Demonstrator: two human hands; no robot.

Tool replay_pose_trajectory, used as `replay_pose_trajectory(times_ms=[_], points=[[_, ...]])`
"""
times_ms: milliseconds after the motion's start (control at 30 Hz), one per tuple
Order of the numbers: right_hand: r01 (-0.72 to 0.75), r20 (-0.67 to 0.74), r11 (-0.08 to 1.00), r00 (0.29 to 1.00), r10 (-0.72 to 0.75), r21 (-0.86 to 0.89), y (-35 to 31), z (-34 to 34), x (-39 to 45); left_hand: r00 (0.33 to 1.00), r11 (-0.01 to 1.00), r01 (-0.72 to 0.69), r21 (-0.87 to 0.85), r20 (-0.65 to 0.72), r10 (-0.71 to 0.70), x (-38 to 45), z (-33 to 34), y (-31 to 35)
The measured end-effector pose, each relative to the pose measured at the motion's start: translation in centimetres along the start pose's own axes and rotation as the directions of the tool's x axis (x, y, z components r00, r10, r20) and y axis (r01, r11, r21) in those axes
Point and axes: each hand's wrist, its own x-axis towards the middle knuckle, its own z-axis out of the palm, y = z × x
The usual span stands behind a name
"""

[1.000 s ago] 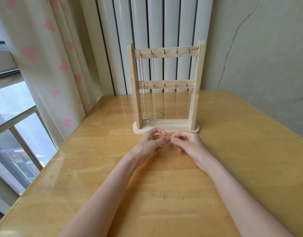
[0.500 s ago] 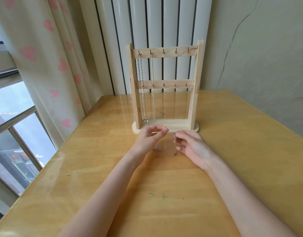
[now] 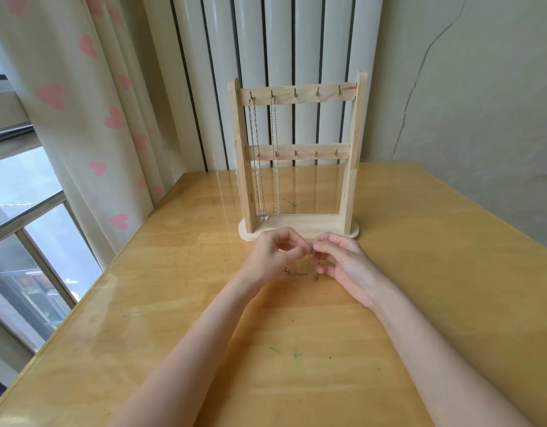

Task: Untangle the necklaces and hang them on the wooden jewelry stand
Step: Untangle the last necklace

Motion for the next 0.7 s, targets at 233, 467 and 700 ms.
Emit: replay_pose_trajectory(times_ms=[233,467,700], points=[[-0.049,0.025,0.997,0.999,0.047,0.064,0.01,0.26,0.05,0.984,0.961,0.163,-0.222,0.106,-0.143,-0.27,-0.13,0.10],[0.110,-0.132,0.985,0.983,-0.127,-0.130,-0.05,-0.21,0.21,0.991,0.982,0.135,-0.135,0.004,-0.135,0.00,-0.47,-0.16],[0.082,-0.148,0.937,0.979,-0.139,-0.340,0.27,0.05,0.24,0.999,0.998,0.037,0.055,-0.011,-0.036,0.04,-0.13,-0.61]])
